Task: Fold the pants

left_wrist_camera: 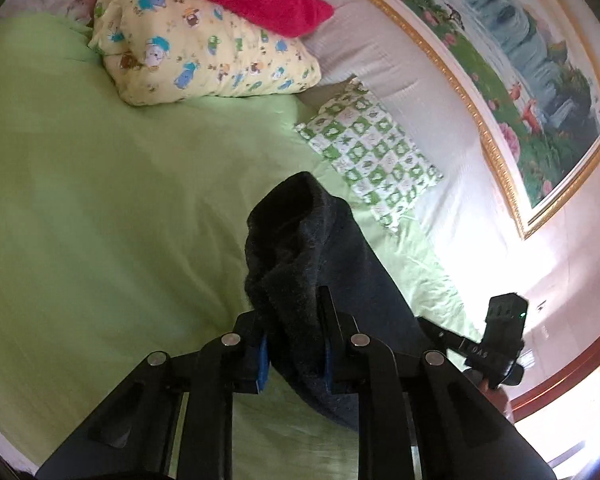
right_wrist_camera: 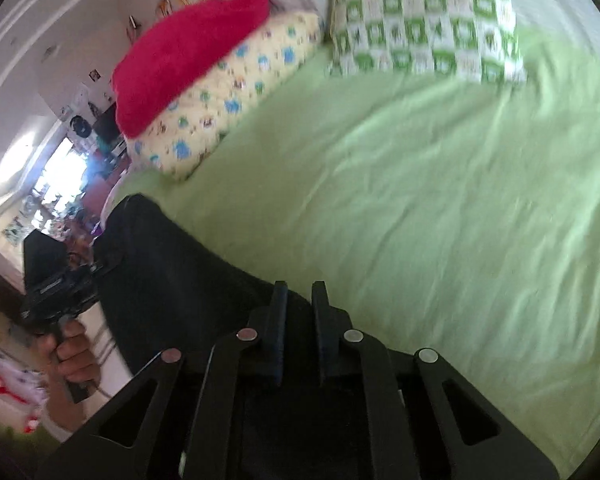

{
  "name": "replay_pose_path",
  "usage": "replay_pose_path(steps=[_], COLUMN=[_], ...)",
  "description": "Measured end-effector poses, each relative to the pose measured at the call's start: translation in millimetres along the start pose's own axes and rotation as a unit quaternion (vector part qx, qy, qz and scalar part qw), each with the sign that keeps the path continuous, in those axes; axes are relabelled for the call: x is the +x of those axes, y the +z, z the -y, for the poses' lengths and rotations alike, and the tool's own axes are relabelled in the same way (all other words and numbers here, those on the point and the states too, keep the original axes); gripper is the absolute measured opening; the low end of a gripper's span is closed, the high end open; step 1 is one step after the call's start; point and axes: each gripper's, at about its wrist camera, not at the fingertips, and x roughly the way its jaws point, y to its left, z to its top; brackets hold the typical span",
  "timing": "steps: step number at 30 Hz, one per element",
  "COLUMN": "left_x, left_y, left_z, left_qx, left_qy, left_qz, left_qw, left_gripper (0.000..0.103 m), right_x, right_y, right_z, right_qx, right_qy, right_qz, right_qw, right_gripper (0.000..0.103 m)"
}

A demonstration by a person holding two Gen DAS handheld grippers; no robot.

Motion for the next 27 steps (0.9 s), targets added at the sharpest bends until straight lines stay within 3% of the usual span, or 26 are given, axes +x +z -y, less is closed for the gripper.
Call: replay_pose_path(steps=[2,5,8,10,12,15,17,27], left_x=[10.9,34.9,22.7,3.9,-21.5,-35.3,-33.2,37.1], left_y=[1.4,-2.0,-2.0,0.3,2.0,3.3,0.0,-39.8], left_z=[-17.3,-35.5,-30.1,-25.5,-25.4,-16.6,-4.2,94.2], left_qx=[0.000,0.007,0.019,0.024,0.019,0.014,0.023,0.101], left_qy=[0.008,0.048,0.069,0.096,0.101,0.095,0.094,0.024], left_qz=[-0.012,-0.051,-0.041,-0.014,0.020,0.025,0.013,-0.079], left_qw=[0.9999,0.9975,0.9966,0.9950,0.9945,0.9951,0.9952,0.9915], left_gripper=[0.020,0.024,0.039,0.063,0.063,0.063,0.063,0.063], right_x=[14.4,45.7,53.6,30.8,4.4,-41.1,-67.8,-160.7], right_y=[-2.0,-12.1,-23.5,-26.6,-30.4,-44.5,-58.9,-143.2], right_z=[-1.6,4.9,18.0,18.7,16.8,10.2,10.1,58.2], right_qx=[0.002,0.003,0.033,0.053,0.058,0.063,0.068,0.162], right_qy=[-0.009,-0.034,-0.044,-0.046,-0.050,-0.047,-0.058,-0.130], right_qz=[0.008,-0.001,-0.007,0.019,0.048,0.093,0.113,0.136], right_qw=[1.000,0.999,0.998,0.997,0.996,0.993,0.990,0.969], right_gripper=[0.012,0.013,0.026,0.033,0.035,0.046,0.051,0.051])
